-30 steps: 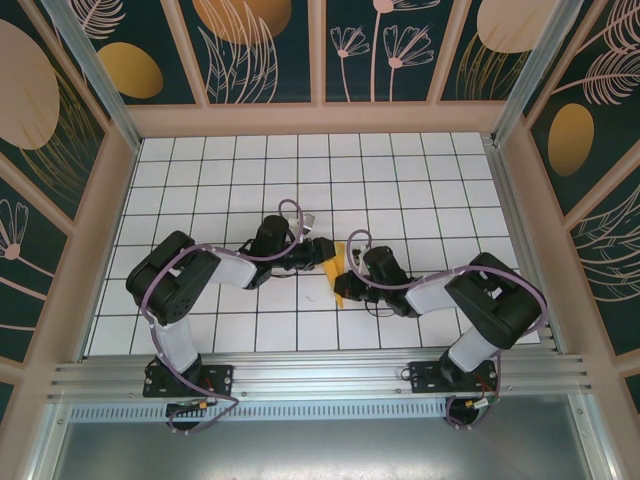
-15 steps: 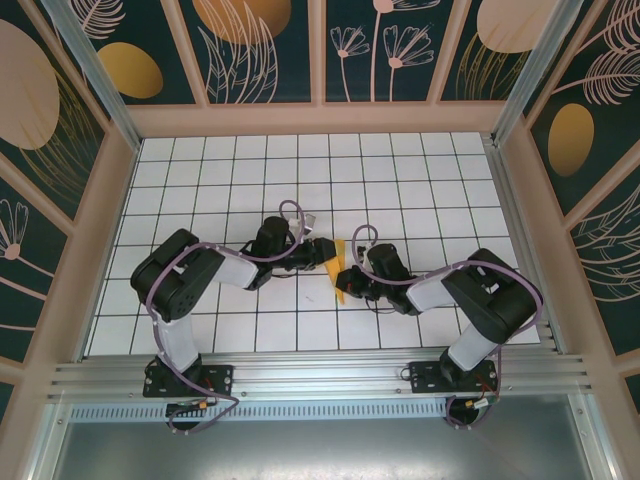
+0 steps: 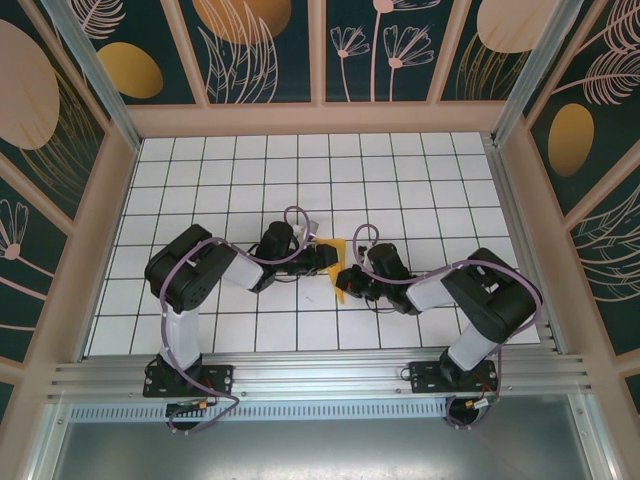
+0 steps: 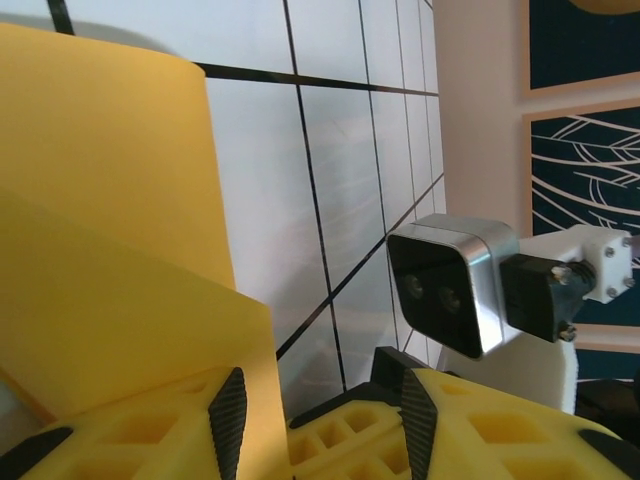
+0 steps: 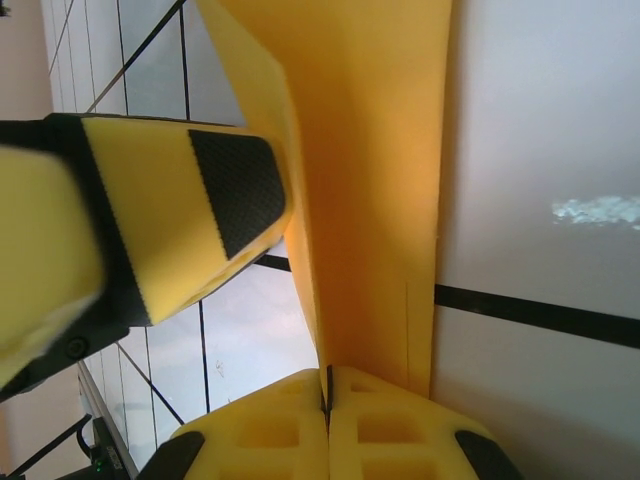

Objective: Fold a paper plane with a square sheet of paper (pick it up from the middle)
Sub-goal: Fold the wing for the fifth time at the center of the table.

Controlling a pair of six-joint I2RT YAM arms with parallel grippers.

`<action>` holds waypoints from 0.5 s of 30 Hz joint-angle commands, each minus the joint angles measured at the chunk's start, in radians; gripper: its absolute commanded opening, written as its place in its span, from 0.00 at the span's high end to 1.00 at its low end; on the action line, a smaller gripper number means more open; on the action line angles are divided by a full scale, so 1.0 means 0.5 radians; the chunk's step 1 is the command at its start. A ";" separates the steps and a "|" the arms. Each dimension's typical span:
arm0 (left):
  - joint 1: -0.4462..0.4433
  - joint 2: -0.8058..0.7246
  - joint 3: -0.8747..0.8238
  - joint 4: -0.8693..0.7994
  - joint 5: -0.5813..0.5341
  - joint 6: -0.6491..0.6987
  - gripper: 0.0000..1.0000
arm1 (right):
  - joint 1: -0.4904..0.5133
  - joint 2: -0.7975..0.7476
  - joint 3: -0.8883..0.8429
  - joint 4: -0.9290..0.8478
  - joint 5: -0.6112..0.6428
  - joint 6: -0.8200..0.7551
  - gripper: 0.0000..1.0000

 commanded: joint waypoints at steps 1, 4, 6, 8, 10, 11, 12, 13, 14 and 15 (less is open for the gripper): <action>-0.007 0.068 0.033 0.031 -0.045 0.033 0.53 | -0.007 -0.077 0.043 -0.150 0.031 -0.042 0.89; -0.009 0.076 0.041 -0.012 -0.065 0.063 0.54 | 0.009 -0.125 0.052 -0.210 0.069 -0.055 0.83; -0.007 0.074 0.048 -0.055 -0.077 0.091 0.54 | 0.025 -0.159 0.060 -0.268 0.111 -0.063 0.79; -0.006 0.076 0.051 -0.075 -0.079 0.107 0.54 | 0.047 -0.205 0.080 -0.357 0.177 -0.080 0.75; -0.007 0.081 0.053 -0.082 -0.073 0.112 0.54 | 0.075 -0.243 0.120 -0.478 0.254 -0.113 0.71; -0.004 0.084 0.054 -0.084 -0.070 0.116 0.54 | 0.090 -0.257 0.150 -0.550 0.299 -0.134 0.70; -0.008 0.082 0.056 -0.085 -0.068 0.117 0.54 | 0.102 -0.262 0.173 -0.595 0.341 -0.147 0.70; -0.004 0.079 0.056 -0.086 -0.070 0.119 0.54 | 0.118 -0.265 0.204 -0.678 0.390 -0.167 0.70; -0.007 0.077 0.056 -0.088 -0.068 0.123 0.54 | 0.128 -0.261 0.228 -0.724 0.411 -0.188 0.70; -0.007 0.082 0.055 -0.091 -0.067 0.123 0.54 | 0.134 -0.253 0.242 -0.748 0.421 -0.197 0.70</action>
